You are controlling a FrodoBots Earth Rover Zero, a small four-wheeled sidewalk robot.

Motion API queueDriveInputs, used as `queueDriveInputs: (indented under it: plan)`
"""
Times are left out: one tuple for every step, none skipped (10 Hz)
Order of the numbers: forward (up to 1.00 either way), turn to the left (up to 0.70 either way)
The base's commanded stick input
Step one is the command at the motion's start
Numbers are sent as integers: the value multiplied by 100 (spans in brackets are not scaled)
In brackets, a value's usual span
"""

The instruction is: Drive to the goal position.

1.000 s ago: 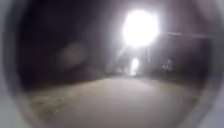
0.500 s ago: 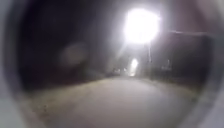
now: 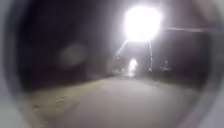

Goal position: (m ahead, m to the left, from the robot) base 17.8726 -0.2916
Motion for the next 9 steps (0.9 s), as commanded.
queueDriveInputs:
  plan:
    - [100,-3]
    - [100,-1]
    - [100,0]
    - [100,0]
    - [100,0]
    - [100,0]
    - [100,0]
    - [100,-3]
    - [100,-3]
